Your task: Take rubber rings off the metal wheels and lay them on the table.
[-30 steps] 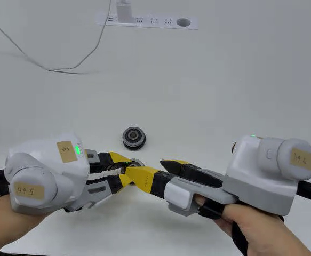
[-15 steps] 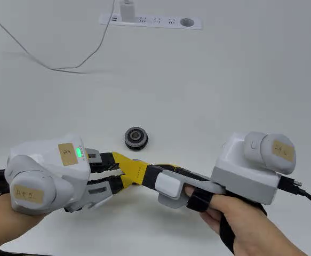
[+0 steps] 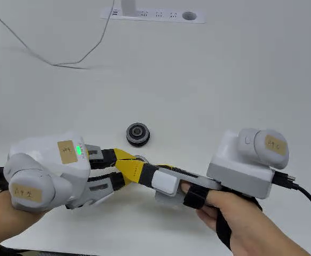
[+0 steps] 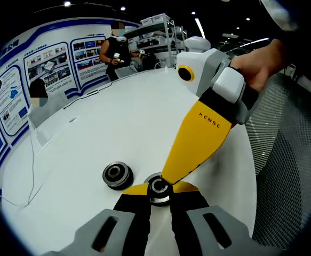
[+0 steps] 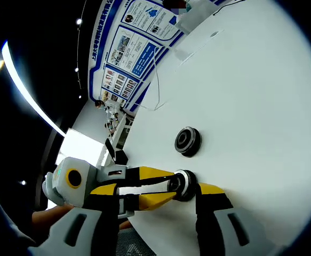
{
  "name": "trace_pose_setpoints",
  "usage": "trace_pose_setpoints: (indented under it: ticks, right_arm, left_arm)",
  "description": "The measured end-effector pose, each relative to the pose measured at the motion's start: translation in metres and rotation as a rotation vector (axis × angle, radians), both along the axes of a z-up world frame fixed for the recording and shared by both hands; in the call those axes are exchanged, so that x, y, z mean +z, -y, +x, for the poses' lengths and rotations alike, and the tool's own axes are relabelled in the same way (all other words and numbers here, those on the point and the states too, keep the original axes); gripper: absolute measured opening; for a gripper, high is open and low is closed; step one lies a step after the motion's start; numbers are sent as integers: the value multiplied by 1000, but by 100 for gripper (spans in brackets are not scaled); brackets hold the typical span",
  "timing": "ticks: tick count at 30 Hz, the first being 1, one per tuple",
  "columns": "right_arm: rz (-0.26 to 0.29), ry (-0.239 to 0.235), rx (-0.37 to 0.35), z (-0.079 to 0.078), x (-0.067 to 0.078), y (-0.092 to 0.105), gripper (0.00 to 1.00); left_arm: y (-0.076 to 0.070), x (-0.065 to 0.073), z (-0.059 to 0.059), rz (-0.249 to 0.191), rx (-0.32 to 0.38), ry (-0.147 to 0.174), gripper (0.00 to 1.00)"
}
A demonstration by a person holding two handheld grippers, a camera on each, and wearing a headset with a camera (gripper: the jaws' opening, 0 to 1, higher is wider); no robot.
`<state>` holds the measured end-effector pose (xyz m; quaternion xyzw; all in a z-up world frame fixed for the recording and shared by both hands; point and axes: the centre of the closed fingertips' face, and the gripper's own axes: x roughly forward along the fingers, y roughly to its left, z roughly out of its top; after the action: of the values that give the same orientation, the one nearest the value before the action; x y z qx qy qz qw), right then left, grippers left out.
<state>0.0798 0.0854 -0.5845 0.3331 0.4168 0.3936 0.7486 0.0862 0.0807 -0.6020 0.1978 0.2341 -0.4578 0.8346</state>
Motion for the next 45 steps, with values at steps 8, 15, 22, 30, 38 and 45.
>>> trace_pose_setpoints:
  ticks: [8,15,22,30,38,45]
  right_arm:
    - [20,-4,-4,1,4,0,58]
    - [14,-13,11,-4,2,-1,57]
    - [22,-10,-6,-3,4,2,56]
    - [7,-8,-13,4,-4,5,46]
    - [-58,-10,-23,9,-17,13,24]
    - [-86,-17,-39,10,-22,17,13]
  left_arm:
    - [0,0,0,-7,9,2,13]
    - [0,0,0,-11,14,4,13]
    - [0,0,0,-12,15,5,13]
    - [0,0,0,-15,17,5,13]
    - [-1,0,-1,-17,18,5,13]
    - [0,0,0,-16,19,6,13]
